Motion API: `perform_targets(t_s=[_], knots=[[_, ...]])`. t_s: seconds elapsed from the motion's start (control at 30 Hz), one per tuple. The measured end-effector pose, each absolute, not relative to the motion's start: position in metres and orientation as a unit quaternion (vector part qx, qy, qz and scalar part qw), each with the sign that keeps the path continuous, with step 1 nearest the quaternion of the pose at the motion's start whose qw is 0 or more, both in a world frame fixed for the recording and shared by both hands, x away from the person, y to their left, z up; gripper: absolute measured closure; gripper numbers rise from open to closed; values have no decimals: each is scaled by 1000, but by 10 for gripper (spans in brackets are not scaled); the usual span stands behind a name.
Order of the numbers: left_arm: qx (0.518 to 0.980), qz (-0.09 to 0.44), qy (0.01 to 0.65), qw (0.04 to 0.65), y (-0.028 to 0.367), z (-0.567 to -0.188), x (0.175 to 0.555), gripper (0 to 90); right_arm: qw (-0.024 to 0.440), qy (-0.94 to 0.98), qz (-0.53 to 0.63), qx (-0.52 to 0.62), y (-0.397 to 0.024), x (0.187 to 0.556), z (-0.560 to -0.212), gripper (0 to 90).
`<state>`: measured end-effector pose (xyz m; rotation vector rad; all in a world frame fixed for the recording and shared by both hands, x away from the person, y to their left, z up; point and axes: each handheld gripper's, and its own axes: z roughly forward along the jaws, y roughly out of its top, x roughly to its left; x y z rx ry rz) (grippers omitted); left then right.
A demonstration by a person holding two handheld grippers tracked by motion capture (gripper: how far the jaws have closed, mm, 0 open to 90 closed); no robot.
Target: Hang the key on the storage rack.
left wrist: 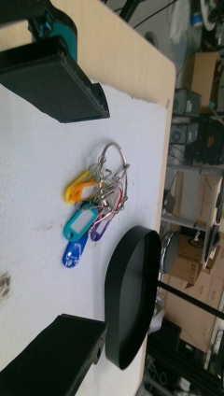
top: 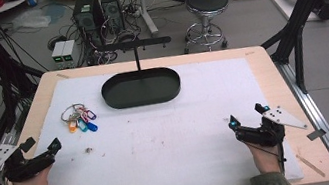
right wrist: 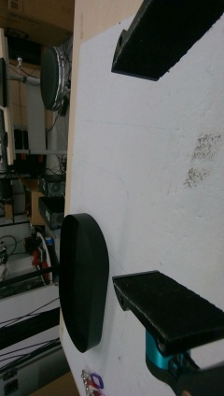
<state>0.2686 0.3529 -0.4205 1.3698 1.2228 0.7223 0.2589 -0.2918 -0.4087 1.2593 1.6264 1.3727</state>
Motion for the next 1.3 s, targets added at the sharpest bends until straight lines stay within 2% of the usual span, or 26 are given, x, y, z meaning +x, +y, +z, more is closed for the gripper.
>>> perform_targets(t_s=[0.17,0.5,1.1,1.3], knots=[[590,291,524,542,353,-419,273,17,323,621,525,485,-291,259,-409,5],[582,275,536,546,361,-409,280,17,325,621,525,482,-291,260,-409,5],[623,239,535,518,352,-412,305,17,322,624,521,484,-291,261,-410,5],[637,241,526,509,346,-401,316,17,323,624,522,484,-291,261,-409,5]])
